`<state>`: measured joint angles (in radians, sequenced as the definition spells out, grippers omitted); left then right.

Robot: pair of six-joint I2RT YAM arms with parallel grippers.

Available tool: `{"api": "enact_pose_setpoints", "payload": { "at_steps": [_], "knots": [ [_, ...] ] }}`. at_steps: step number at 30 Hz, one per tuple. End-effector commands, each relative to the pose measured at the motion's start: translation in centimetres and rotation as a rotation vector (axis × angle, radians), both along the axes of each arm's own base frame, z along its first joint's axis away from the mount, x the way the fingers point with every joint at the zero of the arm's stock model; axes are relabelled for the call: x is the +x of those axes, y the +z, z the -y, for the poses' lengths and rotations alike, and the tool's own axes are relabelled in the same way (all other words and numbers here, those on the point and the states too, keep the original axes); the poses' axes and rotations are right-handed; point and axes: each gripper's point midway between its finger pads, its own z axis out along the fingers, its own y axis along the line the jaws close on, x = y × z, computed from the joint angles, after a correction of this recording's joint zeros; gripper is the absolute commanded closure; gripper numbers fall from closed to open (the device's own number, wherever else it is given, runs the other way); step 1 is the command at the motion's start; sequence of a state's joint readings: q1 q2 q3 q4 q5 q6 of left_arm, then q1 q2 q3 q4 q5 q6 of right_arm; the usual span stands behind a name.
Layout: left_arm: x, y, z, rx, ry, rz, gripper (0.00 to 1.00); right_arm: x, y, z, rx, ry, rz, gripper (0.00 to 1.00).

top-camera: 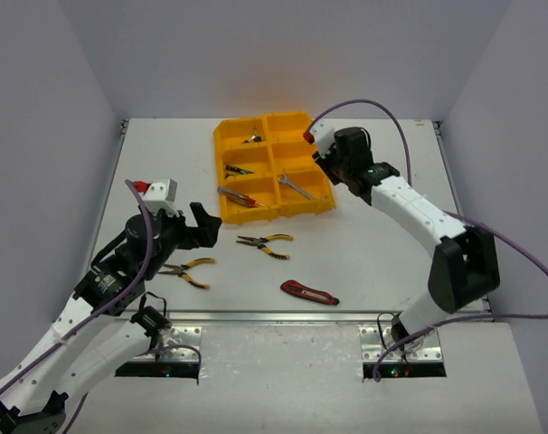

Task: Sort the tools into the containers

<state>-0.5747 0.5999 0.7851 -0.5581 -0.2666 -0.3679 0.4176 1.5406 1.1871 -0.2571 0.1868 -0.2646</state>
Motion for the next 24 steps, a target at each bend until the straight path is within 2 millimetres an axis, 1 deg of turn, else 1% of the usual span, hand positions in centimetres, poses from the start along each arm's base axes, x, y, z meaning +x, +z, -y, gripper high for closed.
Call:
{"api": "enact_pose_setpoints", "payload": {
  "at_steps": [1, 2, 3, 5, 6, 7, 10, 11, 12, 14, 16, 18, 20, 21, 23, 24],
  "knots": [
    [0.5, 0.8, -0.4, -0.018, 0.035, 0.038, 0.00, 8.1, 5.2, -5.3, -0.161, 0.301, 0.307, 1.00],
    [0.5, 0.7, -0.4, -0.017, 0.037, 0.037, 0.00, 9.1, 5.8, -6.5, -0.161, 0.344, 0.356, 1.00],
    [0.5, 0.6, -0.4, -0.017, 0.034, 0.036, 0.00, 9.9, 4.8, -7.6, -0.164, 0.389, 0.359, 1.00],
    [0.6, 0.4, -0.3, -0.012, 0.033, 0.027, 0.00, 11.6, 4.9, -9.6, -0.142, 0.451, 0.395, 1.00],
    [0.7, 0.2, -0.3, -0.007, 0.035, 0.021, 0.00, 12.5, 5.7, -10.3, -0.133, 0.466, 0.419, 1.00],
    [0.8, 0.1, -0.2, -0.004, 0.035, 0.016, 0.00, 13.2, 5.9, -10.9, -0.131, 0.485, 0.439, 1.00],
    [0.8, 0.0, -0.2, -0.001, 0.036, 0.010, 0.00, 14.8, 5.0, -12.7, -0.124, 0.540, 0.469, 1.00],
    [0.8, 0.0, -0.2, -0.001, 0.036, 0.010, 0.00, 15.3, 4.2, -13.1, -0.124, 0.554, 0.458, 1.00],
    [0.8, 0.0, -0.3, -0.002, 0.037, 0.012, 0.00, 16.6, 3.6, -13.9, -0.118, 0.559, 0.446, 1.00],
    [0.7, 0.1, -0.2, -0.006, 0.035, 0.016, 0.00, 16.9, 2.4, -14.3, -0.111, 0.569, 0.407, 1.00],
    [0.6, 0.3, -0.3, -0.010, 0.035, 0.023, 0.00, 16.7, 1.4, -14.8, -0.079, 0.582, 0.377, 0.95],
    [0.5, 0.5, -0.3, -0.015, 0.034, 0.031, 0.00, 16.1, 1.1, -15.0, -0.055, 0.588, 0.362, 0.89],
    [0.5, 0.7, -0.4, -0.020, 0.034, 0.037, 0.00, 15.5, 0.7, -14.8, -0.046, 0.582, 0.348, 0.84],
    [0.4, 0.7, -0.4, -0.022, 0.034, 0.040, 0.00, 15.1, 0.1, -14.4, -0.049, 0.574, 0.335, 0.83],
    [0.4, 0.8, -0.5, -0.023, 0.036, 0.043, 0.00, 14.5, 0.2, -13.9, -0.058, 0.563, 0.329, 0.82],
    [0.4, 0.8, -0.5, -0.024, 0.035, 0.044, 0.00, 14.3, 0.5, -13.7, -0.058, 0.562, 0.332, 0.76]
  ]
}}
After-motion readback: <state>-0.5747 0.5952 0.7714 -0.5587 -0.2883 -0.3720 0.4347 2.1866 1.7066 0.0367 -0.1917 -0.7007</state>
